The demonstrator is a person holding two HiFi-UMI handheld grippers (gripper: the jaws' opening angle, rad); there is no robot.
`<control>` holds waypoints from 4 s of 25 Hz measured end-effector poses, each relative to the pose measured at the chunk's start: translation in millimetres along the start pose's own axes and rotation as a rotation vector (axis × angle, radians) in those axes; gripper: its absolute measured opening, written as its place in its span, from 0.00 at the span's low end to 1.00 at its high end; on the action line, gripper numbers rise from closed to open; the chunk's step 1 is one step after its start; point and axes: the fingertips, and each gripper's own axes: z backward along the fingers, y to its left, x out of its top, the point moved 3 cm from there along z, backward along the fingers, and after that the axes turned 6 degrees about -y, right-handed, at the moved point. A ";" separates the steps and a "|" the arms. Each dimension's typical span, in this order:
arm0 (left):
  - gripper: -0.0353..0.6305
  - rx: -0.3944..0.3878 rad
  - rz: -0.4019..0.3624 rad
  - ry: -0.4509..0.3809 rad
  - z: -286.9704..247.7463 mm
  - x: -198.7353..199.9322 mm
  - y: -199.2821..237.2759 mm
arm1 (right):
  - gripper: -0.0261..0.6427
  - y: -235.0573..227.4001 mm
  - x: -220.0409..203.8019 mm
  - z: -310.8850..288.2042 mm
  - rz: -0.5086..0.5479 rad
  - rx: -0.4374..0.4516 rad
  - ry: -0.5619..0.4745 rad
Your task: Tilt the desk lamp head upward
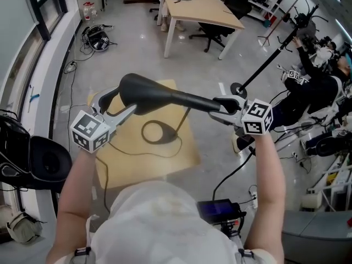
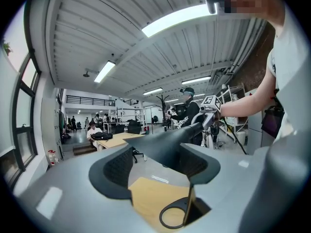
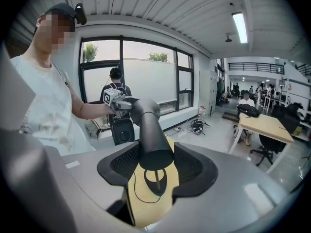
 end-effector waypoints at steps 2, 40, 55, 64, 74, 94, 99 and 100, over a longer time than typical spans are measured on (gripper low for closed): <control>0.51 0.000 -0.012 -0.001 -0.8 3.4 -0.4 | 0.39 -1.1 -1.7 -0.4 0.001 0.002 0.002; 0.48 0.033 -0.043 -0.077 -7.2 37.9 -2.2 | 0.35 12.3 8.4 -19.3 0.462 -0.117 0.422; 0.43 0.043 -0.116 -0.104 -13.9 72.6 -14.3 | 0.35 10.4 1.4 -16.7 0.418 -0.098 0.327; 0.42 0.049 -0.171 -0.106 -17.4 80.7 -20.5 | 0.34 9.1 -3.7 -17.0 0.406 -0.106 0.295; 0.41 0.048 -0.231 -0.110 -20.7 97.3 -27.9 | 0.34 8.0 -7.2 -18.1 0.384 -0.117 0.271; 0.39 0.034 -0.331 -0.121 -26.4 134.1 -47.1 | 0.34 11.8 -8.9 -23.5 0.313 -0.126 0.216; 0.38 0.039 -0.333 -0.100 -29.0 144.4 -56.6 | 0.34 11.3 -12.0 -24.2 0.300 -0.124 0.212; 0.38 0.039 -0.340 -0.098 -29.7 146.0 -57.8 | 0.34 11.6 -12.0 -24.5 0.295 -0.122 0.209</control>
